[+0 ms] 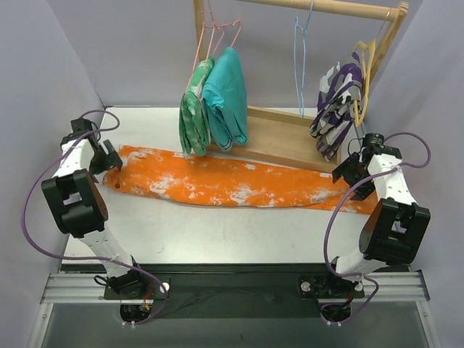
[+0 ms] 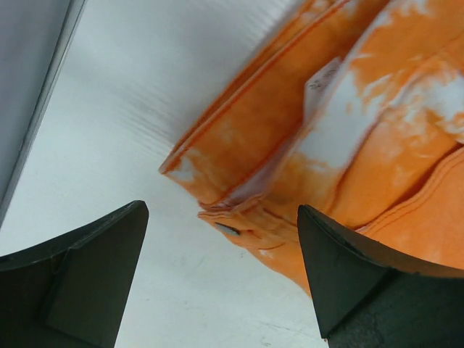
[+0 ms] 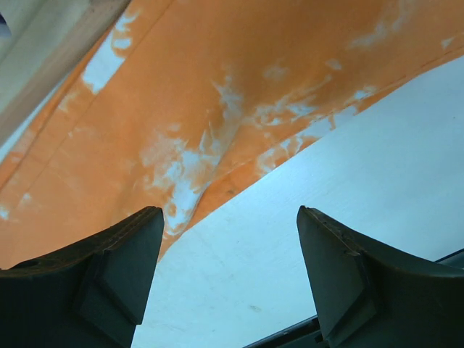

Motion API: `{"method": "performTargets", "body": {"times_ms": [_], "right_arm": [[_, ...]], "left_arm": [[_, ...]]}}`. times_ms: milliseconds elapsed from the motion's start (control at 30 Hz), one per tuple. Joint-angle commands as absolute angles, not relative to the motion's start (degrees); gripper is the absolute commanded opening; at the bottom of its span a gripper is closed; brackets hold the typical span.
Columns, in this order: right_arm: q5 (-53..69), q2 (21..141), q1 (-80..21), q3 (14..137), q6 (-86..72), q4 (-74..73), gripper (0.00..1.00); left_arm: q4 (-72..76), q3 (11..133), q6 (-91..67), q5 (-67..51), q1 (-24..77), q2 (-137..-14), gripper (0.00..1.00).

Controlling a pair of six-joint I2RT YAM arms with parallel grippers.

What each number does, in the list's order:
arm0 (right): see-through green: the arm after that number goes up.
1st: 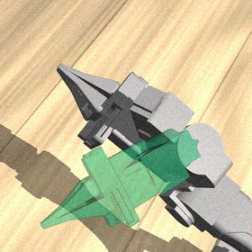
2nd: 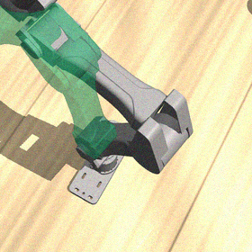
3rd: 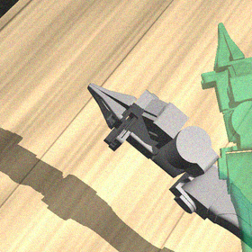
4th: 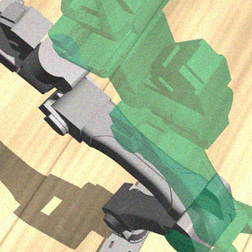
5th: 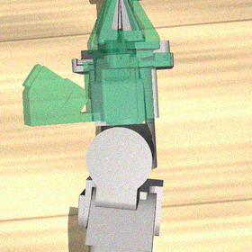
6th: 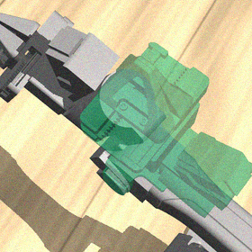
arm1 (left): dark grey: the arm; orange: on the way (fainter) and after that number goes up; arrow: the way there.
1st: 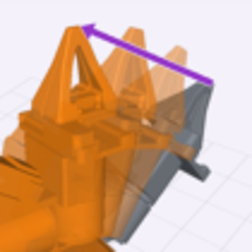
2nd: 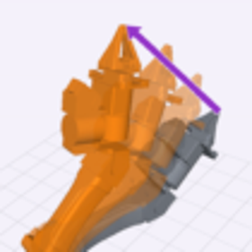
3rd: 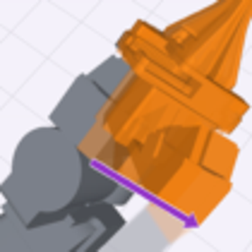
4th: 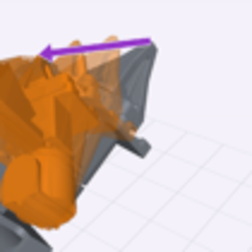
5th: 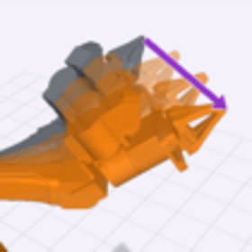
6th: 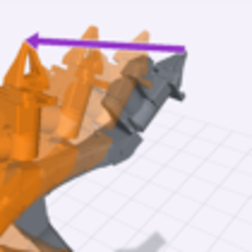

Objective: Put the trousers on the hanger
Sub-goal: Fold the trousers at the center of the board.

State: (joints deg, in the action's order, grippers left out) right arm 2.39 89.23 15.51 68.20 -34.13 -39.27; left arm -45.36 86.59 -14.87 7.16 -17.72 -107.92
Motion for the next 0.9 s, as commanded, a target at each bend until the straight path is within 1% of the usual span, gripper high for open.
{"method": "performTargets", "body": {"times_ms": [0, 233, 367, 433, 533, 633, 667, 700, 767, 800, 833, 867], "right_arm": [[2.64, 85.08, 13.45, 64.52, -32.52, -39.29, 0.76], [2.90, 82.44, 11.95, 61.26, -33.40, -38.76, 0.76], [2.99, 81.57, 11.60, 61.00, -33.57, -38.67, 0.76], [2.90, 81.13, 11.51, 60.91, -33.75, -38.85, 0.76], [2.90, 80.86, 11.51, 60.73, -34.01, -38.85, 0.76], [2.29, 80.51, 11.43, 60.56, -34.36, -38.93, 0.76], [2.11, 80.51, 11.43, 60.47, -34.54, -38.94, 0.76], [2.02, 80.68, 11.43, 60.21, -34.54, -38.94, 0.76], [1.50, 80.68, 11.51, 59.94, -34.98, -39.11, 0.76], [1.32, 80.68, 11.51, 59.51, -35.24, -39.11, 0.76], [1.23, 80.77, 11.51, 59.33, -35.51, -39.20, 0.76], [0.88, 80.77, 11.51, 59.15, -35.86, -39.81, 0.75]], "left_arm": [[-38.42, 81.22, -17.31, 1.24, -20.91, -102.75, 0.95], [-30.16, 72.87, -19.95, -7.11, -23.55, -101.95, 0.95], [-26.03, 69.35, -24.42, -12.20, -24.52, -101.60, 0.95], [-23.21, 66.98, -25.66, -12.57, -24.70, -101.25, 0.95], [-23.03, 66.27, -26.54, -12.31, -24.96, -102.30, 0.95], [-22.24, 65.48, -26.72, -12.39, -25.14, -102.83, 0.90], [-21.80, 65.22, -26.72, -12.65, -25.05, -102.92, 0.87], [-20.67, 64.78, -26.81, -13.27, -25.05, -103.01, 0.72], [-18.65, 63.73, -27.33, -13.88, -25.14, -103.18, 0.52], [-18.11, 63.55, -27.51, -14.23, -25.14, -103.18, 0.36], [-17.67, 63.54, -27.68, -14.76, -25.31, -103.10, 0.22], [-17.49, 63.72, -27.86, -14.68, -25.49, -102.92, 0.13]]}}
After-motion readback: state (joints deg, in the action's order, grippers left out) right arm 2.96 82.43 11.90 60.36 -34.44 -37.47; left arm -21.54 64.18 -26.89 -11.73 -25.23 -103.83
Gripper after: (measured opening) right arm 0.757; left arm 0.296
